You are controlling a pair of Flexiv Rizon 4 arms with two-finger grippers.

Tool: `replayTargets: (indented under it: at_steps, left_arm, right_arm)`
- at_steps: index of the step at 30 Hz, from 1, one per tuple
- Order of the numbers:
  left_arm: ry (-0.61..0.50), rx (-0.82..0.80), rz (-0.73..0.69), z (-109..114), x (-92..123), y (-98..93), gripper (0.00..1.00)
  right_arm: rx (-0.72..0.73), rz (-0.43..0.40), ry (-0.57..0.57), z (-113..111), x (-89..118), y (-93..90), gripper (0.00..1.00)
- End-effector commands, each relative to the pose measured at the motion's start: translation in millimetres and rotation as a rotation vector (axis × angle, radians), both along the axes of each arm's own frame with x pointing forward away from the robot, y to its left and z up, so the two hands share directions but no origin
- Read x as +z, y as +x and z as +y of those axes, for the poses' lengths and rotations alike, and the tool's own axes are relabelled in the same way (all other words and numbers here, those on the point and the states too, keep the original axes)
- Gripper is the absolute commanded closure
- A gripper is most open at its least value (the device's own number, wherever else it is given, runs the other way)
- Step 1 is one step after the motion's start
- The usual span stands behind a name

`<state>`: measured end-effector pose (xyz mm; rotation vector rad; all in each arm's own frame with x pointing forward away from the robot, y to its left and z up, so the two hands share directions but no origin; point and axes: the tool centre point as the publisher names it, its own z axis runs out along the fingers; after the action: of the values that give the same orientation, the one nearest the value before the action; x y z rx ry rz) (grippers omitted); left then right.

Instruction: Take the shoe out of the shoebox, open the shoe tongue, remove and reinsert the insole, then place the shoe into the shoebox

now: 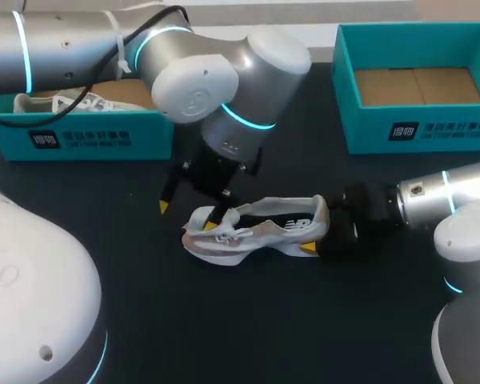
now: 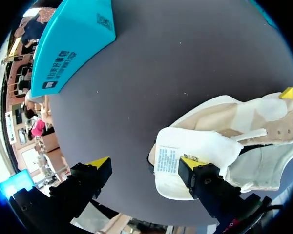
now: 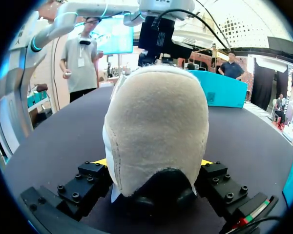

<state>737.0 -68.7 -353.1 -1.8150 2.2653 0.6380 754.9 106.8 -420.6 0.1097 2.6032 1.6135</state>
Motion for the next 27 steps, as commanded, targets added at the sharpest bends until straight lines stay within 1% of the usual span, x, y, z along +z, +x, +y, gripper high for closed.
replayTargets:
  at_steps: [1,4,7,11,15,18,21,24,25,26,27]
  left_arm:
    - [-0.136,-0.068,0.033,11.5,23.4,3.7,0.00]
    - [-0.202,-0.102,0.047,10.8,34.7,10.7,0.00]
    - [-0.241,-0.137,0.030,5.2,45.2,16.9,0.00]
    - [-0.285,-0.175,0.014,-9.2,59.1,26.5,0.00]
    - [-0.348,-0.257,0.006,-27.1,75.6,32.7,0.00]
    - [-0.375,-0.340,-0.012,-40.4,91.8,37.2,0.00]
    - [-0.406,-0.472,0.000,-51.6,105.8,39.6,0.00]
    - [-0.439,-0.620,0.014,-63.5,115.4,40.6,0.00]
    - [-0.457,-0.667,0.017,-67.4,118.3,40.4,0.04]
    - [-0.470,-0.721,0.033,-71.8,121.3,39.6,0.11]
    - [-0.492,-0.780,0.042,-75.7,123.3,39.0,0.38]
  right_arm:
    - [-0.001,0.001,-0.002,4.0,-4.0,0.5,1.00]
    - [-0.001,0.001,-0.002,4.0,-4.0,0.5,1.00]
    - [-0.001,0.001,-0.002,4.0,-4.0,0.5,1.00]
    - [-0.001,0.001,-0.002,4.0,-4.0,0.5,1.00]
    - [-0.001,0.001,-0.002,4.0,-4.0,0.5,1.00]
    - [-0.001,0.001,-0.002,4.0,-4.0,0.5,1.00]
    - [-0.001,0.001,-0.002,4.0,-4.0,0.5,1.00]
    - [-0.001,0.001,-0.002,4.0,-4.0,0.5,1.00]
    - [-0.001,0.001,-0.002,4.0,-4.0,0.5,1.00]
    - [-0.001,0.001,-0.002,4.0,-4.0,0.5,1.00]
    - [-0.001,0.001,-0.002,4.0,-4.0,0.5,1.00]
